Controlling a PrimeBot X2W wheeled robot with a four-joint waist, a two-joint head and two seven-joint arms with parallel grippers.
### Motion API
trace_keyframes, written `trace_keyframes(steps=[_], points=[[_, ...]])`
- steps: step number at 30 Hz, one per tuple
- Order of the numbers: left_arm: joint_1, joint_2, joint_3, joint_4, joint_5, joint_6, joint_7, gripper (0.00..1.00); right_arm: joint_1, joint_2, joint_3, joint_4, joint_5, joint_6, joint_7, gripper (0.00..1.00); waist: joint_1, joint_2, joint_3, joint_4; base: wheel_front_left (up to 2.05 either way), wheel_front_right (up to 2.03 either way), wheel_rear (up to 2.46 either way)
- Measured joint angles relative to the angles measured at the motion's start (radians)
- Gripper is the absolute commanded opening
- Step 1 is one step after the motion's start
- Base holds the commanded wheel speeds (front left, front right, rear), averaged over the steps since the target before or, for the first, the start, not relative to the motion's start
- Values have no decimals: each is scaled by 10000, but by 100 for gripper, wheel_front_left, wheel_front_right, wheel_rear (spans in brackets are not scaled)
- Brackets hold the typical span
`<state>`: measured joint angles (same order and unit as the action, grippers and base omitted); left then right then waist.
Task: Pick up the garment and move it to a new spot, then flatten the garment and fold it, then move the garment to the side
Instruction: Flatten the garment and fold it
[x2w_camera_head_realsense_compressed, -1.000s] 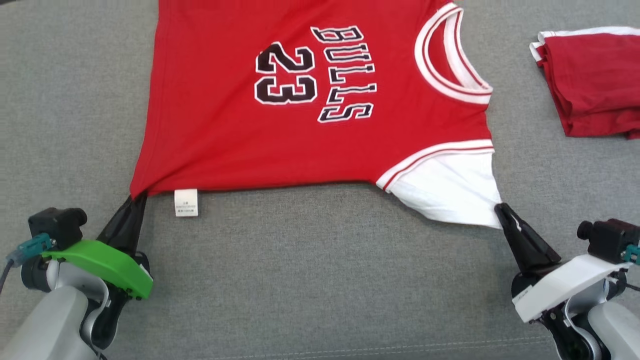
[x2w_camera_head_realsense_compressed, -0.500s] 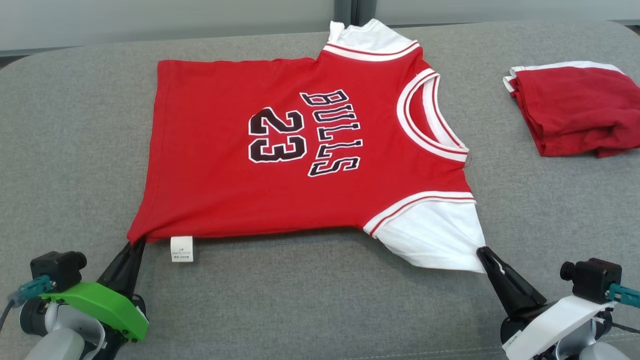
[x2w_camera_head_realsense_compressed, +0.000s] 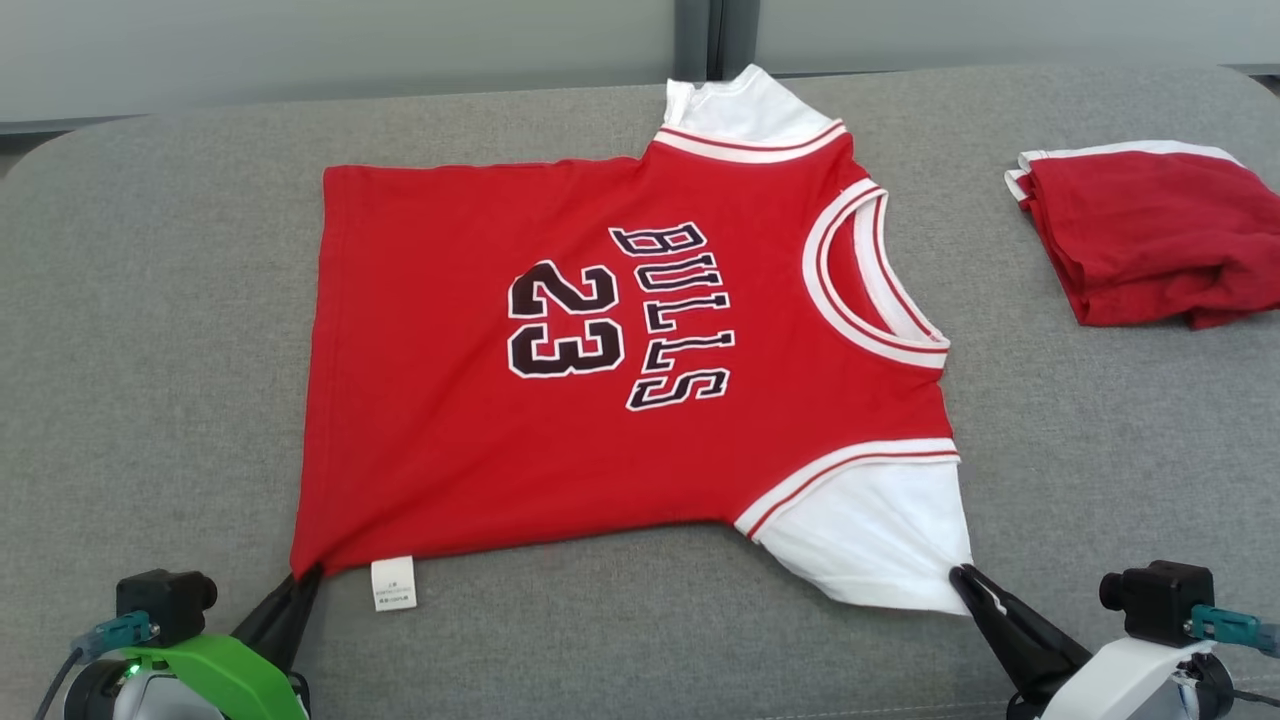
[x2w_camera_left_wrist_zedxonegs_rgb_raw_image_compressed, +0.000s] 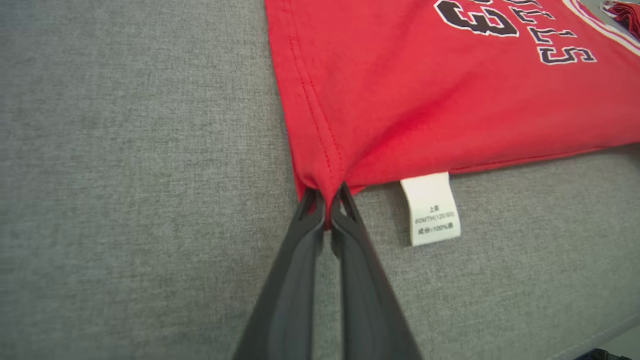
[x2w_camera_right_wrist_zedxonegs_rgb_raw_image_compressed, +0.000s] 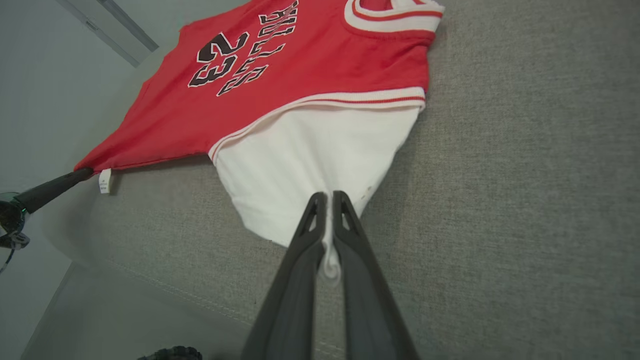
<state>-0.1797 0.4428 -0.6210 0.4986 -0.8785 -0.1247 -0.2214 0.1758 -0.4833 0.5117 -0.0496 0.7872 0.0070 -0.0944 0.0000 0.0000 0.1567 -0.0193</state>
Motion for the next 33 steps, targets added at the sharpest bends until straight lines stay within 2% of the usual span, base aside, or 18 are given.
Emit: trace_keyframes(steps=[4,5,6,7,8,9,10,19,22,26,33], points=[[-2,100,-82,86,-29,-31,21,0,-12,-35,221,290,-259,-75,90,0,0,0,-97,89,0,0,0],[-2,92,-100,98,-42,-33,21,0,-22,-10,255,334,-316,-75,94,17,0,0,-113,105,0,0,0],[-3,92,-104,104,-90,-44,21,18,-36,6,307,376,-376,-75,125,47,0,0,-126,118,0,0,0],[-5,94,-113,113,-94,-44,21,46,-42,17,384,414,-462,-75,167,78,0,0,-134,126,0,0,0],[-6,94,-138,119,-94,-44,21,79,-42,54,443,470,-493,-75,169,100,0,0,-141,129,0,0,0],[-11,94,-176,119,-94,-44,21,95,-42,92,470,523,-493,-75,173,100,0,0,-149,129,0,0,0],[-11,92,-211,127,-94,-44,19,100,-47,119,487,575,-493,-75,174,100,0,0,-158,127,0,0,0],[-7,84,-272,430,-456,-44,105,100,-251,211,554,1085,-673,-111,153,100,0,0,-350,7,0,0,0],[63,136,84,533,-514,-44,-13,100,-258,211,357,1081,-838,-286,-104,100,0,0,-477,-63,0,0,0],[215,295,407,541,-527,-44,-128,100,-308,144,-155,1007,-1160,-688,-662,100,0,0,-670,-147,0,0,0],[248,408,1239,23,-522,-10,-278,100,-624,25,-838,704,-1733,-999,-1266,100,0,0,-1077,-206,0,0,0]])
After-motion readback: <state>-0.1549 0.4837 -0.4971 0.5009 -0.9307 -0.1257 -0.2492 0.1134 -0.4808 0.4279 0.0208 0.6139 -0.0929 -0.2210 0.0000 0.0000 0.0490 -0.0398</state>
